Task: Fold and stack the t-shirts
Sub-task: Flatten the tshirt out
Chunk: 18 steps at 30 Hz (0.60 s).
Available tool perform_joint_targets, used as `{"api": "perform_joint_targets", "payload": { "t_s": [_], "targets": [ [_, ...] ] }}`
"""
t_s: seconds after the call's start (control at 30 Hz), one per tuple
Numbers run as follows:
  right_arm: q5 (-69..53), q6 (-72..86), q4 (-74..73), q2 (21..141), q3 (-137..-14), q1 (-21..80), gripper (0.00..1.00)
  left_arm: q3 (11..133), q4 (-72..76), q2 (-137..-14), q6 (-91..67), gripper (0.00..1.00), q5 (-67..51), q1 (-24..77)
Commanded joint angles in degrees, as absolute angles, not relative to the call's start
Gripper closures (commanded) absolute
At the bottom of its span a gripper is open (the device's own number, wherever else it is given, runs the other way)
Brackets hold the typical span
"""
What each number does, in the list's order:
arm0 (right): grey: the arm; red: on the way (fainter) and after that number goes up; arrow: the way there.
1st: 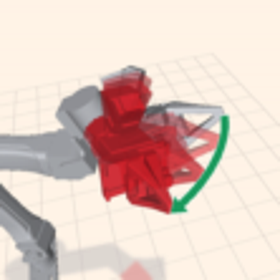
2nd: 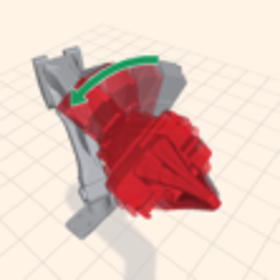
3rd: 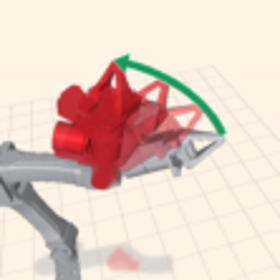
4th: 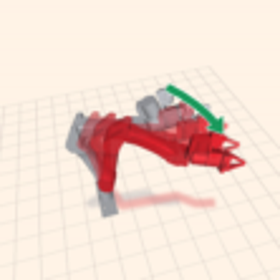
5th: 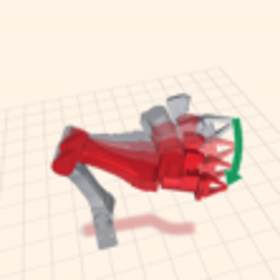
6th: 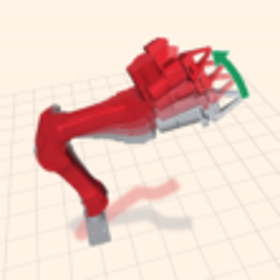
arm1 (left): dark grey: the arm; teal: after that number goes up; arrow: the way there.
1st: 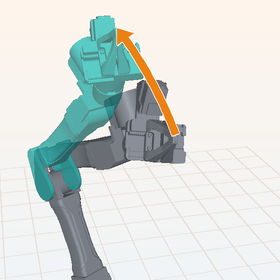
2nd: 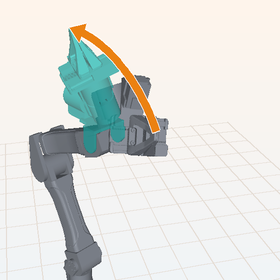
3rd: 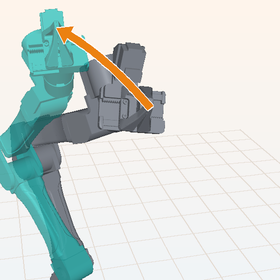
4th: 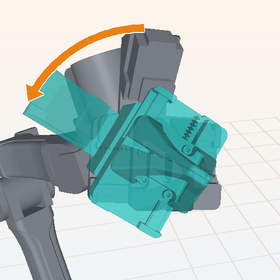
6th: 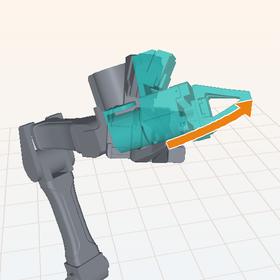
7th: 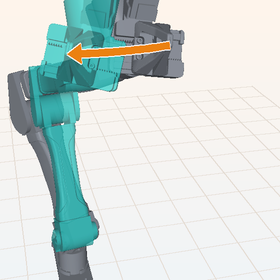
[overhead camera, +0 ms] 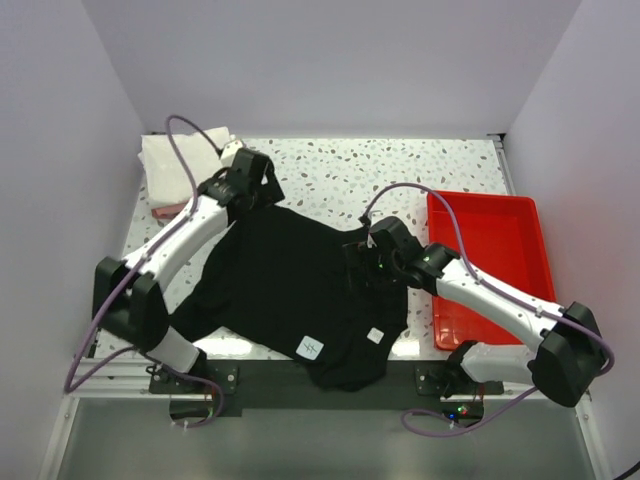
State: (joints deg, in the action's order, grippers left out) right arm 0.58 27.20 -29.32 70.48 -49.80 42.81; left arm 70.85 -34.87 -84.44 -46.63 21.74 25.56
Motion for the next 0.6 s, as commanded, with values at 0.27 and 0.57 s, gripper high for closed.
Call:
{"api": "perform_joint_targets", "payload": {
  "t_s": [0.27,0.57],
  "targets": [
    [3.8,25.2,-31.6,67.2,-49.7,41.9,0.01,106.3,-43.8,-120.7,-39.2,0.16,28.7,21.0],
    [2.2,25.1,-31.6,66.7,-45.7,41.0,0.01,112.9,-45.6,-130.9,-40.0,0.25,27.3,18.9]
  ]
}}
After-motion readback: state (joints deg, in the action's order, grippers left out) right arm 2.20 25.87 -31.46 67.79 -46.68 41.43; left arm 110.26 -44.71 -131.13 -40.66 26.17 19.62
